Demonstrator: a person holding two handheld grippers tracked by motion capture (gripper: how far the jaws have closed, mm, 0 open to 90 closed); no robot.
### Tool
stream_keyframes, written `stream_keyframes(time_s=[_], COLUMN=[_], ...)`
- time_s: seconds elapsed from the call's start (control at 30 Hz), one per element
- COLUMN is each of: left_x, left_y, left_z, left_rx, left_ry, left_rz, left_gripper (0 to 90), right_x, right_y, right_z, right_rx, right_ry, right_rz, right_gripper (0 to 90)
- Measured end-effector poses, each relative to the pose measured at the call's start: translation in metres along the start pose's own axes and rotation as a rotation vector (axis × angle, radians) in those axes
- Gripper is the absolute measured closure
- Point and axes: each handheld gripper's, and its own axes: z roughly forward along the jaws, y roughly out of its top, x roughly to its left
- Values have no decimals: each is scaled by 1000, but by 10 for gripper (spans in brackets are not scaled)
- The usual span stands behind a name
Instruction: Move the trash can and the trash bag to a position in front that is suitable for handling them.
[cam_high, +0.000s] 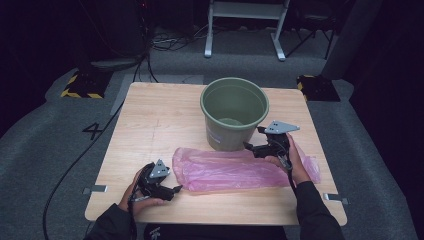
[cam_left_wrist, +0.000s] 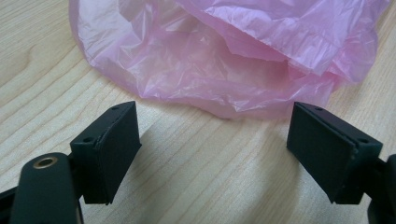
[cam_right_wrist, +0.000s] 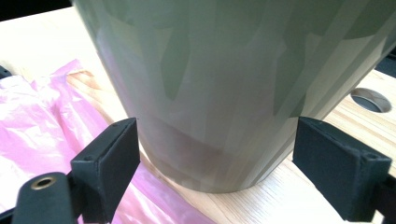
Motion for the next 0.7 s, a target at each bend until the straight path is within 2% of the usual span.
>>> stream_keyframes(time_s=[0.2, 0.4, 0.57, 0.63, 0.7], left_x=[0, 0, 0, 0, 0], left_y=[0, 0, 0, 0, 1], left_z=[0, 0, 0, 0, 1], left_rx=[0, 1, 0, 0, 0], left_ry=[0, 1, 0, 1, 5], left_rz=[0, 1, 0, 0, 1], left_gripper=[168, 168, 168, 167, 165], right_x=[7, 13, 21, 29, 30], right_y=[3, 0, -13, -27, -30], right_z=[4, -9, -25, -34, -35], right_rx=[0, 14, 65, 86, 88], right_ry=[19, 14, 6, 25, 30], right_rz=[-12, -20, -34, -56, -59], right_gripper=[154, 160, 192, 187, 188])
